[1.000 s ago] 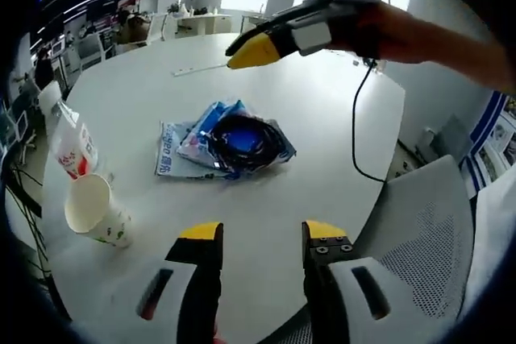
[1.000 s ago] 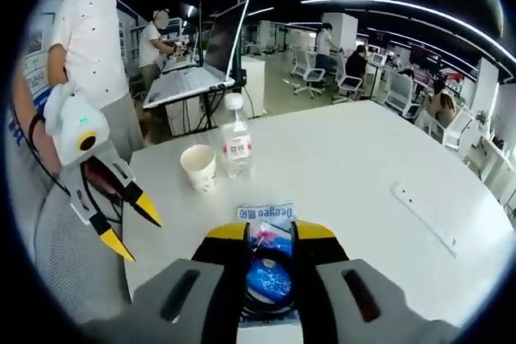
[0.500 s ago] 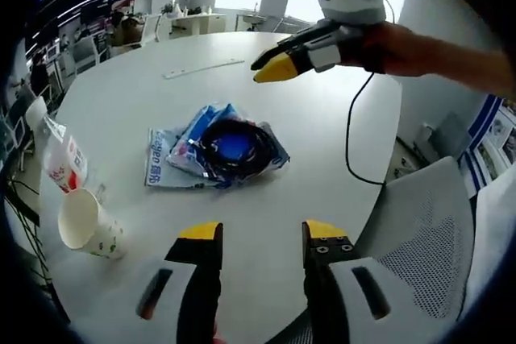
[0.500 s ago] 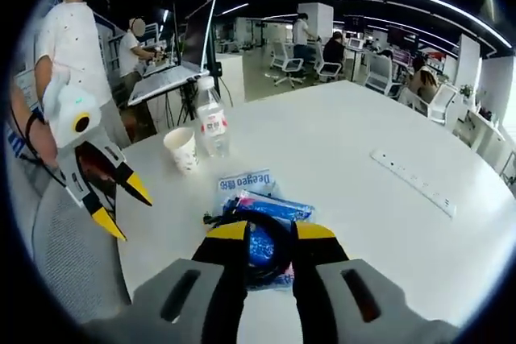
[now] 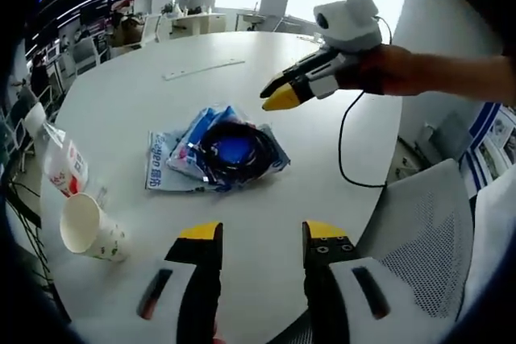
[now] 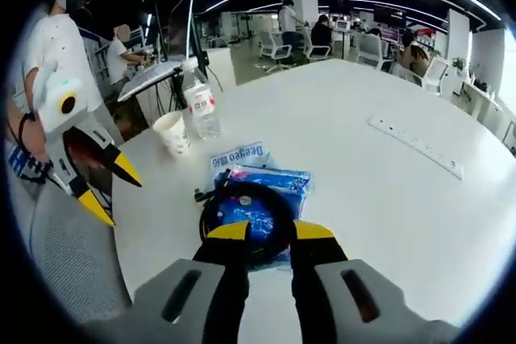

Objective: Arrange the tabletop items into an orderly group along one side of the table until the central work area is clear of visible clutter.

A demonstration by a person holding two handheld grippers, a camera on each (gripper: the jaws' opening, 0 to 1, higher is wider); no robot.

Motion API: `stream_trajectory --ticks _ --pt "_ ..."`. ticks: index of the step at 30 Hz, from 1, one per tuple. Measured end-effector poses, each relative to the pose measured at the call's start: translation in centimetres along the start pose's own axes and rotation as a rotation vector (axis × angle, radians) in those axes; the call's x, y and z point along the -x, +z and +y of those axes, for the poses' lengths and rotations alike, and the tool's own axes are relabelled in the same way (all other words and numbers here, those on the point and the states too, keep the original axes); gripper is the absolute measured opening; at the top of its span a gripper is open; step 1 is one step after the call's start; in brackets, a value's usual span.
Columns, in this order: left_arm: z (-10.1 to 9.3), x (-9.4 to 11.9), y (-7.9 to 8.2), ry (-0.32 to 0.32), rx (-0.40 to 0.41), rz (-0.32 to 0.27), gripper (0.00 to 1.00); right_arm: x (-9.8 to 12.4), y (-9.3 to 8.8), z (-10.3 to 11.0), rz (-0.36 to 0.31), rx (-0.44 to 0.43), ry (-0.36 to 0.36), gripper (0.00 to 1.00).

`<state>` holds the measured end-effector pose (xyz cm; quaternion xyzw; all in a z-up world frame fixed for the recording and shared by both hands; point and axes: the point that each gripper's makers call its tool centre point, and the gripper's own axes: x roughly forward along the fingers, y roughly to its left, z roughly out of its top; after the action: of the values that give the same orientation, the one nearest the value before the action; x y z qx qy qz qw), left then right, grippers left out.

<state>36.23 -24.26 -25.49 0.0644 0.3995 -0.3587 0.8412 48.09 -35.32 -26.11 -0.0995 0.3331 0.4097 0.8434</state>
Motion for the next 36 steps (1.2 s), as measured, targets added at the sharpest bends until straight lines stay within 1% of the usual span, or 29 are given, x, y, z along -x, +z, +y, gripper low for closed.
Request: stream_trajectory --ticks 4,10,13,18,22,25,27,29,36 --pt "0.1 0.1 -0.2 0.005 0.009 0.003 0.39 -0.5 -0.8 0.2 0.013 -0.019 0.002 0.17" --pt "0.3 0.3 -0.6 0.01 0.017 0.009 0.39 -1.2 -1.6 0.0 0.029 -0.047 0.009 0.16" --pt "0.4 0.4 -0.6 0.01 0.022 0.01 0.39 -1.9 -2.3 -0.3 0.044 -0.079 0.02 0.16" --pt "0.7 0.5 -0.7 0.017 0.031 0.01 0.39 -2.5 -2.8 -0.6 0.051 -0.108 0.022 0.15" --pt "0.9 0.6 -0.8 0.02 0.036 0.013 0.39 -3.0 -3.3 -0.3 0.071 -0.118 0.028 0.15" --pt "1.0 0.7 -0.9 0.022 0.044 0.013 0.39 -3.6 -3.9 -0.5 0.094 -0.156 0.025 0.11" --pt "1.0 0.7 -0.9 0.023 0.045 0.013 0.39 -3.9 -4.0 -0.7 0.096 -0.174 0.019 0.11" --pt "1.1 0.7 -1.0 0.024 0.046 0.015 0.39 -4.0 -3.8 -0.8 0.086 -0.206 0.017 0.1" --pt "1.3 0.7 -1.0 0.027 0.052 0.017 0.38 -4.3 -3.4 -1.0 0.093 -0.246 0.013 0.1"
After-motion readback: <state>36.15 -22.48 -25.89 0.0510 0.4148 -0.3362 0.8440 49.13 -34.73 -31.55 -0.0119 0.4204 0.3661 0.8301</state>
